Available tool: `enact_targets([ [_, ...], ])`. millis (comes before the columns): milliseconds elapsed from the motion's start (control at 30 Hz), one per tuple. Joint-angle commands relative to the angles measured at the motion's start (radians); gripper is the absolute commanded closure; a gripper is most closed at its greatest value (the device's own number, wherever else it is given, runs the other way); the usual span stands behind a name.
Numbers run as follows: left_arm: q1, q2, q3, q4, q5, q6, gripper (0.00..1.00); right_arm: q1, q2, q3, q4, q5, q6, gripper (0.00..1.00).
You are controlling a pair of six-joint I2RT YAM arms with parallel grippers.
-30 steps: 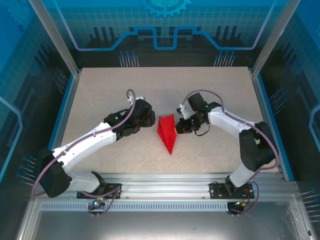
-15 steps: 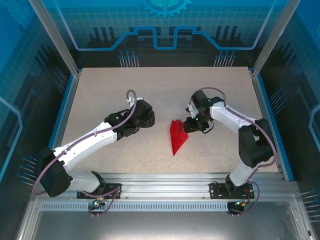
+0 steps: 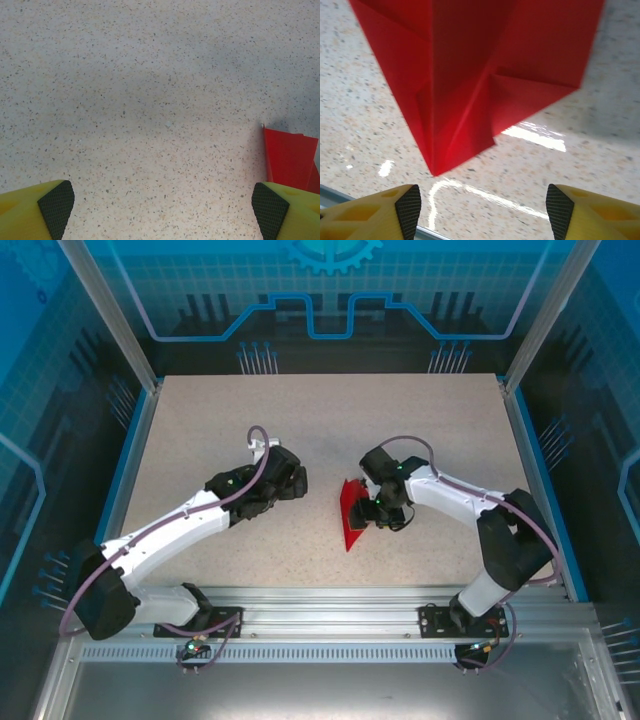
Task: Fold a paper plane with a square sheet of paper (fold left side to right side)
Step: Turn over the paper plane at the center of the table, then pick up the paper plane at the center of the table.
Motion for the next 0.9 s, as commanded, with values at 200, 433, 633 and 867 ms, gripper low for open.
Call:
enact_targets([
  [200,0.004,-0.037,-0.030,0.009,-0.027,0.005,0.03,0.048,0.106,0.069,0.069,-0.031,0.051,0.30],
  [433,0.003,-0.034,-0.032,0.007,-0.030,0.006,0.03,0.066,0.166,0.119,0.066,-0.012,0.052,0.43],
  [633,0.004,-0.032,-0.033,0.005,-0.029,0.005,0.03,0.068,0.194,0.138,0.052,0.021,0.049,0.59],
  [867,0.005,-0.026,-0.032,0.006,-0.026,0.007,0.03,0.071,0.223,0.149,0.041,0.050,0.044,0.67],
])
